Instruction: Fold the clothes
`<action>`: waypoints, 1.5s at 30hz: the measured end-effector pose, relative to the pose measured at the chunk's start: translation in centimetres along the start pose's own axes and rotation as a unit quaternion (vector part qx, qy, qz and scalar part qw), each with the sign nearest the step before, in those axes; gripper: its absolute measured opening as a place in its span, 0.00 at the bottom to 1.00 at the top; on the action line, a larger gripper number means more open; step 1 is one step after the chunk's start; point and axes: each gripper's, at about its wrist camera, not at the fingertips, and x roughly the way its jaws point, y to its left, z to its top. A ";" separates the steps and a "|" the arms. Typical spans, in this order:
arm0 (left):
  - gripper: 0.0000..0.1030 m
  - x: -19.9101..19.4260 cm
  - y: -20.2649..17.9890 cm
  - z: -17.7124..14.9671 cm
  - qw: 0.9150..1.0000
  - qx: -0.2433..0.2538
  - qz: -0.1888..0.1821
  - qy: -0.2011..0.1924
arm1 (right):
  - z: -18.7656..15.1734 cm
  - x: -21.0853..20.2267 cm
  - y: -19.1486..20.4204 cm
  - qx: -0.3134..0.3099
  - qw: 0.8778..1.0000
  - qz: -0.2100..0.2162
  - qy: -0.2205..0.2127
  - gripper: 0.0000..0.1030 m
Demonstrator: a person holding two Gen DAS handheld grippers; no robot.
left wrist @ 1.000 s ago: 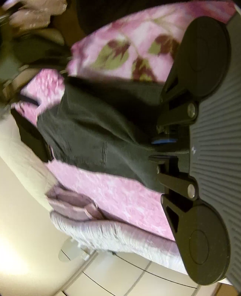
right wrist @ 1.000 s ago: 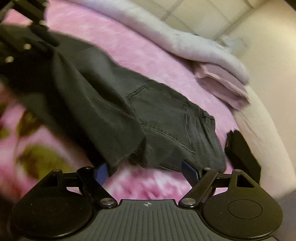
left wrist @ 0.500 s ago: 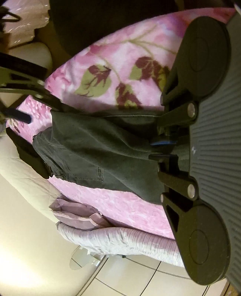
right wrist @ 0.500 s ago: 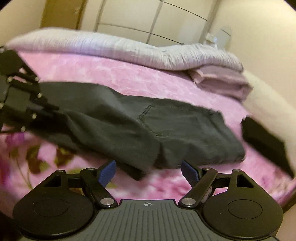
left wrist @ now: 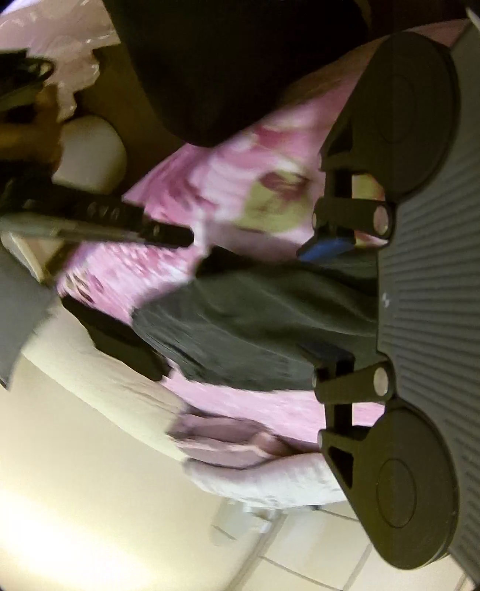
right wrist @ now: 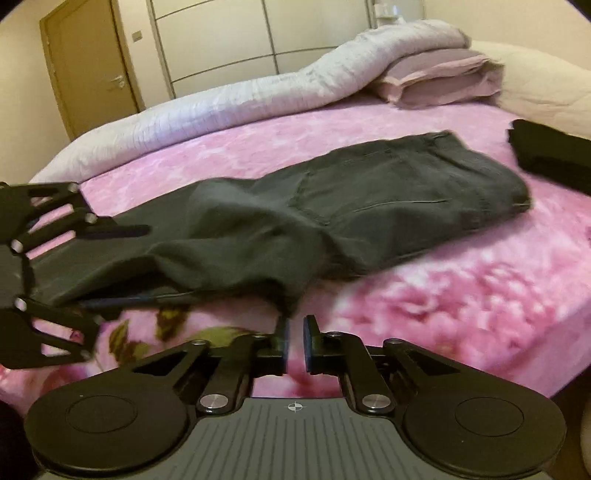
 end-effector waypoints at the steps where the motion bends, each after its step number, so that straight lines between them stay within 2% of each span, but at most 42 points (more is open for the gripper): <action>1: 0.45 0.7 -0.5 0.7 1.000 0.013 0.002 -0.005 | -0.1 -0.4 -0.9 0.015 1.000 -0.010 -0.008 0.14; 3: 0.45 2.0 -1.6 2.2 0.999 0.041 0.006 -0.014 | -0.2 -1.2 -2.7 0.047 0.998 -0.032 -0.026 0.33; 4: 0.45 2.7 -2.2 2.8 0.998 0.057 0.009 -0.016 | -0.3 -1.6 -3.6 0.062 0.997 -0.043 -0.035 0.50; 5: 0.45 3.5 -2.7 3.4 0.997 0.073 0.013 -0.015 | -0.1 -1.6 -4.9 0.090 0.994 -0.046 -0.043 0.60; 10: 0.45 7.3 -4.2 4.9 0.992 0.123 0.036 0.001 | 1.3 -0.9 -10.1 0.190 0.978 -0.026 -0.084 0.68; 11: 0.42 7.9 -4.4 4.9 0.990 0.133 0.040 0.004 | 1.7 -0.5 -11.0 0.204 0.975 -0.022 -0.091 0.69; 12: 0.28 8.2 -4.4 4.8 0.989 0.141 0.043 0.004 | 2.0 0.1 -12.1 0.225 0.970 -0.020 -0.094 0.70; 13: 0.21 8.4 -4.2 4.8 0.989 0.141 0.045 0.004 | 2.2 0.8 -13.2 0.247 0.964 -0.018 -0.097 0.71; 16: 0.11 7.9 -2.0 4.9 0.997 0.068 0.037 -0.004 | 2.8 2.9 -16.6 0.311 0.944 -0.012 -0.106 0.72; 18: 0.08 7.3 -0.9 4.7 0.999 0.037 0.035 -0.012 | 3.2 4.3 -18.9 0.354 0.929 -0.009 -0.112 0.72; 21: 0.05 6.3 0.5 4.2 0.999 -0.011 0.021 -0.031 | 3.5 6.3 -22.1 0.416 0.898 0.001 -0.141 0.71; 22: 0.04 5.9 0.8 3.9 0.999 -0.026 0.015 -0.038 | 3.9 6.6 -22.7 0.424 0.894 0.001 -0.142 0.69; 23: 0.02 5.7 1.0 3.6 0.998 -0.033 0.008 -0.044 | 4.4 6.8 -23.3 0.430 0.891 0.002 -0.142 0.26; 27: 0.00 5.7 -0.4 3.1 0.999 -0.020 -0.020 -0.042 | 7.4 8.0 -26.3 0.420 0.900 0.004 -0.113 0.23; 31: 0.01 5.9 -1.3 3.4 0.999 -0.020 -0.030 -0.028 | 7.8 8.8 -26.1 0.392 0.915 -0.017 -0.094 0.24; 33: 0.04 5.2 -0.9 3.2 0.999 -0.028 -0.030 -0.024 | 7.3 7.9 -25.9 0.387 0.917 -0.019 -0.093 0.31; 35: 0.06 3.6 -0.5 2.4 0.999 -0.043 -0.025 -0.020 | 6.8 6.4 -25.1 0.379 0.920 -0.036 -0.094 0.48; 37: 0.10 2.0 -0.1 1.6 0.998 -0.058 -0.021 -0.016 | 6.3 4.6 -23.7 0.363 0.925 -0.056 -0.096 0.53; 39: 0.18 0.6 0.3 0.0 0.997 -0.080 -0.011 0.007 | 5.6 3.1 -21.7 0.350 0.930 -0.045 -0.101 0.55; 42: 0.18 -1.6 0.7 -3.1 0.991 -0.118 0.011 0.059 | 4.5 1.9 -17.5 0.318 0.943 -0.002 -0.095 0.56; 45: 0.18 -3.7 1.2 -6.2 0.981 -0.157 0.032 0.110 | 3.5 1.1 -12.7 0.283 0.954 0.051 -0.086 0.56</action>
